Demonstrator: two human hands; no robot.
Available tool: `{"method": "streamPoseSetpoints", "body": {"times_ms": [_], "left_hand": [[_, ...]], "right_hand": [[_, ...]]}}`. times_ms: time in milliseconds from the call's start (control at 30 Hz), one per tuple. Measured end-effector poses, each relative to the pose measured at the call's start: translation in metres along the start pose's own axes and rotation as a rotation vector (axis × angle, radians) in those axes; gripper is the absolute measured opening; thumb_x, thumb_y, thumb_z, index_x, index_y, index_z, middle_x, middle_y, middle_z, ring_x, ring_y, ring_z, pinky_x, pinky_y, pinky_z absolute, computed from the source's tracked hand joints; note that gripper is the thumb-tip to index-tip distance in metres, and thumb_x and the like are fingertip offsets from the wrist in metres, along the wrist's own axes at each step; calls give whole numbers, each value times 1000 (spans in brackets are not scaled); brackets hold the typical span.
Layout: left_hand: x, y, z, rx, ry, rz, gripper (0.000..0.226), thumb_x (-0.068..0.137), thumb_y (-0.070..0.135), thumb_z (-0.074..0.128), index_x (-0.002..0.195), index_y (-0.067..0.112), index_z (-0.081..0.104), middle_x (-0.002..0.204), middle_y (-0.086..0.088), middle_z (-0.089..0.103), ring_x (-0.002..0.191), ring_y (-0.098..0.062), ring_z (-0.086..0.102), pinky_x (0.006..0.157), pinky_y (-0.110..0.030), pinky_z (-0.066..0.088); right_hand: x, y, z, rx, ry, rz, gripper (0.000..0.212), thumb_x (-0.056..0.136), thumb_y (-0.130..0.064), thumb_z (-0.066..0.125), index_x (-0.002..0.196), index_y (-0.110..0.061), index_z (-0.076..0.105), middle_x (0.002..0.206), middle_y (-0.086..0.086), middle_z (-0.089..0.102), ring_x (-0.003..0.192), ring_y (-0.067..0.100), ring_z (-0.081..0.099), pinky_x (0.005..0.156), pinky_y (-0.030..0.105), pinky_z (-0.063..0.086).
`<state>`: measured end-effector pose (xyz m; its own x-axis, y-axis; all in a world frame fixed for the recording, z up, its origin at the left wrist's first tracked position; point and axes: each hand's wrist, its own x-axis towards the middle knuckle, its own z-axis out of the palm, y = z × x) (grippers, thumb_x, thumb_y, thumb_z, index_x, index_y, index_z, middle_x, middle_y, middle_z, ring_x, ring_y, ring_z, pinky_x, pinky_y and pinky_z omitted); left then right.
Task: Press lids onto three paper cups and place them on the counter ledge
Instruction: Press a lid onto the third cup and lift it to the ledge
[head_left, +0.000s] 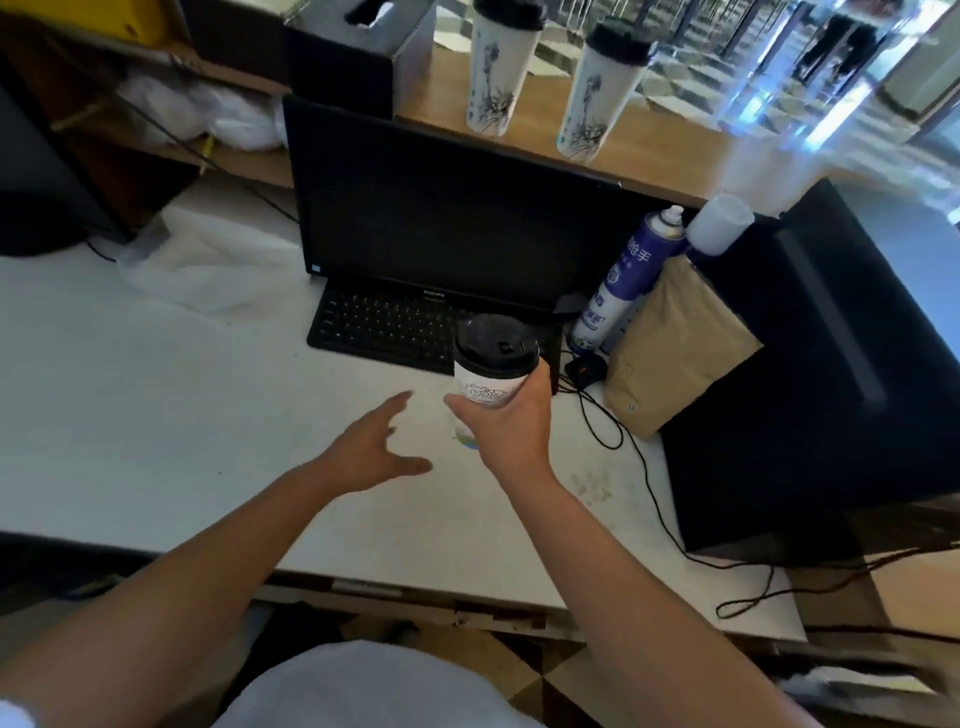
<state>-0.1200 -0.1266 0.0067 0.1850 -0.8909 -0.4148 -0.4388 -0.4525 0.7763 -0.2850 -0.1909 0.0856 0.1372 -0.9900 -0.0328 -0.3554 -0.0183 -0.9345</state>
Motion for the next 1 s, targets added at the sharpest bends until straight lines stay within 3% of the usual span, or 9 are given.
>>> {"method": "streamPoseSetpoints", "body": {"times_ms": [167,267,333,433,533,667,767,933,1000], "left_hand": [[-17,64,2,-167,91,269,95,71,13,90,141,46,35,123,32,55,110,3,59,88,-17,52],[-19,67,0,-187,106,283,89,69,7,88,138,42,44,119,21,66,110,-4,64,83,-24,60],[-20,67,-2,-199,102,296,85,71,8,87,142,34,47,125,11,68,113,-12,66,89,-34,61],[-19,68,-13,-213,62,312,77,75,10,86,138,37,51,126,15,67,114,-9,66,92,-27,57],[-14,68,-29,-234,-29,309,71,80,6,82,138,33,51,128,14,67,117,-8,66,95,-27,57],[-4,69,-48,-216,-132,333,70,84,0,77,142,28,49,131,15,66,122,-7,63,95,-24,56],[5,73,-55,-217,-162,355,68,85,-1,75,140,29,50,130,16,66,124,-8,61,95,-24,56],[25,89,-64,-178,-187,410,69,84,-1,76,141,27,49,132,8,65,125,-14,61,101,-38,55],[33,102,-64,-157,-197,443,70,83,-1,76,141,28,49,130,8,66,122,-13,63,99,-35,56]], "right_hand": [[-7,13,7,151,-101,66,86,64,-13,95,127,-34,40,126,-1,62,116,16,64,92,37,60],[-11,13,8,209,-141,71,86,65,-13,95,130,-32,41,124,-2,64,113,16,66,83,32,63],[-13,9,5,242,-177,70,83,70,-13,92,131,-31,39,121,-10,63,111,8,65,80,19,59],[-13,5,-5,267,-259,104,75,78,-15,86,136,-32,41,120,-24,59,107,-8,60,76,8,52],[-5,5,-16,248,-315,120,75,81,-16,85,142,-29,44,134,-12,60,122,6,59,89,21,56],[7,3,-22,222,-316,152,73,80,-11,85,140,-30,47,133,-6,61,120,14,63,98,46,57],[14,-5,-21,177,-290,148,73,80,-10,85,139,-31,47,133,-6,61,120,16,63,99,49,56],[26,-24,-24,82,-222,122,76,79,-10,85,140,-31,45,131,-7,62,121,13,61,102,46,55],[32,-28,-31,68,-192,96,73,79,-9,86,135,-33,46,129,-8,62,119,12,63,101,44,55]]}}
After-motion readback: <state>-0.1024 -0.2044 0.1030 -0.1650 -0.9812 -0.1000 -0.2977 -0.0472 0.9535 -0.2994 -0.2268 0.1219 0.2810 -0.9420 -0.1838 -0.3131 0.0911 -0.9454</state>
